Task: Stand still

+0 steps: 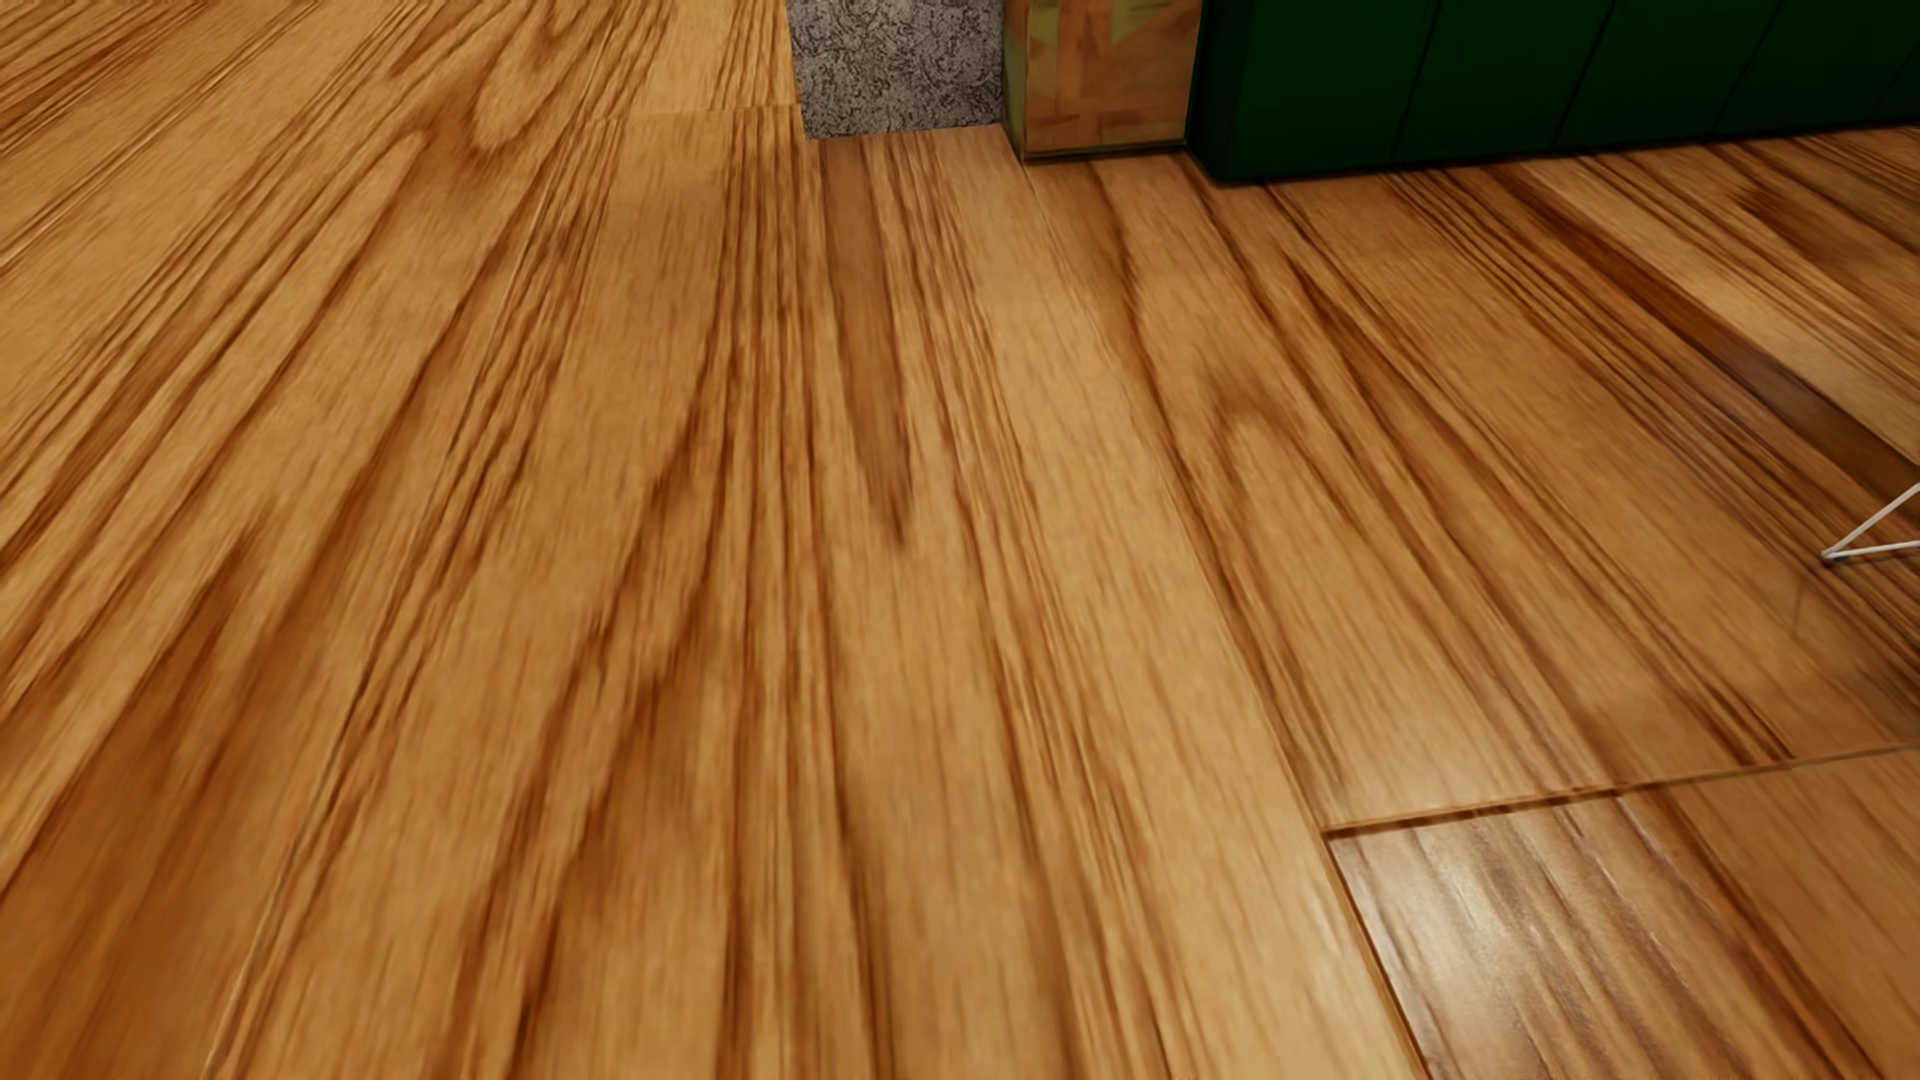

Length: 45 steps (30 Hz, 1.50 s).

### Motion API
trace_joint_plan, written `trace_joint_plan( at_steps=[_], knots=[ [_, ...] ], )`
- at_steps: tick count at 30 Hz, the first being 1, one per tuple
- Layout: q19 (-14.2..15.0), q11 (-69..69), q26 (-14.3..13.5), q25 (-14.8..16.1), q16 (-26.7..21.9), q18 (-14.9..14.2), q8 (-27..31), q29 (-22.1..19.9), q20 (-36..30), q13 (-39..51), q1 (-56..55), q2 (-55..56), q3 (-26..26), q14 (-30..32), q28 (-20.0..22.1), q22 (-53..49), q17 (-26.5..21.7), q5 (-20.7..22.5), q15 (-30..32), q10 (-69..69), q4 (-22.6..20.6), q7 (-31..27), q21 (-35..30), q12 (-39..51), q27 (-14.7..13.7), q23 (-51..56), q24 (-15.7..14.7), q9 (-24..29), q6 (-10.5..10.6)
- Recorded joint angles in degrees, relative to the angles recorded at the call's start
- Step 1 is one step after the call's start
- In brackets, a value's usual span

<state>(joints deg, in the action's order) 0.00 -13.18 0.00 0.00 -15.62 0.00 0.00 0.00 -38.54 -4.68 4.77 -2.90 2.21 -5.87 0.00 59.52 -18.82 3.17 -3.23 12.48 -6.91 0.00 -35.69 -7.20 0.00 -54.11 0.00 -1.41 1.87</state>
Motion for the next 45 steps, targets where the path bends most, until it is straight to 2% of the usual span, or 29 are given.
trace_joint_plan(
  at_steps=[9,20,22,30,45],
  knots=[
    [0.00,0.05,0.00,0.00,-0.23,0.00,0.00,0.00,-0.44,0.15,-0.79,0.48,0.20,-0.30,0.00,-0.24,-0.32,0.21,0.11,0.59,0.30,0.00,-0.92,0.11,0.00,0.33,0.00,0.42,0.03],
    [0.00,-1.62,0.00,0.00,-0.72,0.00,0.00,0.00,6.78,-1.31,-1.32,1.72,0.03,-2.16,0.00,-2.66,-0.72,-0.84,1.61,2.97,0.13,0.00,5.56,-2.73,0.00,2.24,0.00,1.46,-0.05],
    [0.00,-0.63,0.00,0.00,-1.04,0.00,0.00,0.00,5.39,-2.72,-1.25,1.27,0.45,-1.62,0.00,-3.00,-1.17,-1.45,1.73,1.83,-0.40,0.00,6.39,-3.54,0.00,3.36,0.00,1.15,-0.24],
    [0.00,-0.65,0.00,0.00,-1.02,0.00,0.00,0.00,7.30,-5.59,-1.53,1.59,0.18,-0.82,0.00,-4.03,-1.56,-1.48,2.24,1.64,-0.56,0.00,7.86,-5.96,0.00,3.49,0.00,0.84,-0.61],
    [0.00,-0.63,0.00,0.00,-0.82,0.00,0.00,0.00,7.75,-5.17,-1.55,1.57,0.13,-0.75,0.00,-4.56,-1.29,-1.66,2.35,1.68,-0.65,0.00,7.45,-5.82,0.00,4.32,0.00,0.89,-0.82]
  ],
)
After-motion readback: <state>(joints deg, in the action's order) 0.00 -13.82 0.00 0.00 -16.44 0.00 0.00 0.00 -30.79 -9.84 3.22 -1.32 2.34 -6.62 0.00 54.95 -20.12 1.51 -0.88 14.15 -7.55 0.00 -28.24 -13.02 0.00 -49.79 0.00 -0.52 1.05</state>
